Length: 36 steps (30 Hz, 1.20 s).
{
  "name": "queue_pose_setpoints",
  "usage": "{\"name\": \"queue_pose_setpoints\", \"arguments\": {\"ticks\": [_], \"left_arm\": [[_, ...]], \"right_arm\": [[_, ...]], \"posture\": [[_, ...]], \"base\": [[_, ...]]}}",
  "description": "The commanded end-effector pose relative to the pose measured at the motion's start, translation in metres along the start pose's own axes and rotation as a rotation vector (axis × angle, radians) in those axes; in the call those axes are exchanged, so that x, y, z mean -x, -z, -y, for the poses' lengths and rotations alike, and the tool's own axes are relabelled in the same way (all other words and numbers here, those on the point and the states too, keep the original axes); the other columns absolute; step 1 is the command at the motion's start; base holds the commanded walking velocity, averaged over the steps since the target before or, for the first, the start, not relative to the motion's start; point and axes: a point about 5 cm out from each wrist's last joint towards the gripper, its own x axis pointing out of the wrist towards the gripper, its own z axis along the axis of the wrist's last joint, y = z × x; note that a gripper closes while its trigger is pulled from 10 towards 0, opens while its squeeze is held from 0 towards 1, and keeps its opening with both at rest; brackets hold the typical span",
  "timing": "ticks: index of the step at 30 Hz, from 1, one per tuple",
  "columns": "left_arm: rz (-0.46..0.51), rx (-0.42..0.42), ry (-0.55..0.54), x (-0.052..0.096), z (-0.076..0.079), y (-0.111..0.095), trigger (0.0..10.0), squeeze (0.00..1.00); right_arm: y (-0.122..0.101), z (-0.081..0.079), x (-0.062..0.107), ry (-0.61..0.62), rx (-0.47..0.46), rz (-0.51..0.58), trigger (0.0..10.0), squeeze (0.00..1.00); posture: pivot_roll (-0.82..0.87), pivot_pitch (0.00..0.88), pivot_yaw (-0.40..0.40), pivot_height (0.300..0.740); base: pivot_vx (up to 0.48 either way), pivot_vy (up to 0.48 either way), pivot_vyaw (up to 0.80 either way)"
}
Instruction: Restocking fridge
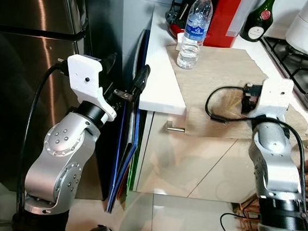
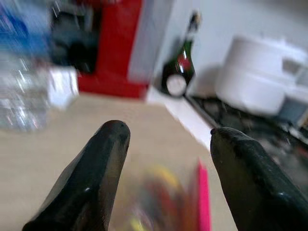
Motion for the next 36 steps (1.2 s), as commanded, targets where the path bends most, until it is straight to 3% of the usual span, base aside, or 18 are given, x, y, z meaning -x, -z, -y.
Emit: {"name": "queue_pose_setpoints", "arguments": {"ticks": [1,6,11,18,25,29,36], "left_arm": [[0.004,-0.003,0.009,-0.002,0.002,-0.001,10.0,0.00],[0.005,-0.008,0.009,-0.003,0.002,-0.001,10.0,0.00],[0.005,-0.016,0.001,-0.002,0.000,-0.002,10.0,0.00],[0.005,-0.019,0.000,-0.002,0.001,-0.002,10.0,0.00],[0.007,-0.022,-0.002,-0.003,0.000,-0.003,10.0,0.00],[0.004,-0.022,0.000,-0.003,0.000,-0.003,10.0,0.00],[0.000,-0.019,0.001,-0.004,0.000,-0.002,10.0,0.00]], "right_arm": [[-0.004,-0.004,-0.001,-0.020,-0.015,0.022,10.0,0.00],[-0.001,-0.017,-0.004,-0.057,-0.080,-0.011,10.0,0.00],[0.009,-0.029,-0.007,-0.077,-0.219,-0.106,10.0,0.00],[0.011,-0.032,-0.009,-0.088,-0.230,-0.119,10.0,0.00],[0.025,-0.030,-0.010,-0.070,-0.349,-0.225,10.0,0.00],[0.030,-0.037,-0.011,-0.137,-0.429,-0.296,10.0,0.00],[0.036,-0.045,-0.011,-0.232,-0.445,-0.376,10.0,0.00]], "posture": [[0.03,0.034,-0.033,0.740],[0.03,0.036,-0.036,0.740],[0.04,0.041,-0.037,0.740],[0.05,0.043,-0.038,0.740],[0.05,0.047,-0.037,0.740],[0.05,0.047,-0.035,0.740],[0.05,0.047,-0.034,0.740]], "base": [[0.000,0.000,0.00],[0.000,0.000,0.00],[0.000,0.000,0.00],[0.000,0.000,0.00],[0.000,0.000,0.00],[0.000,0.000,0.00],[0.000,0.000,0.00]]}}
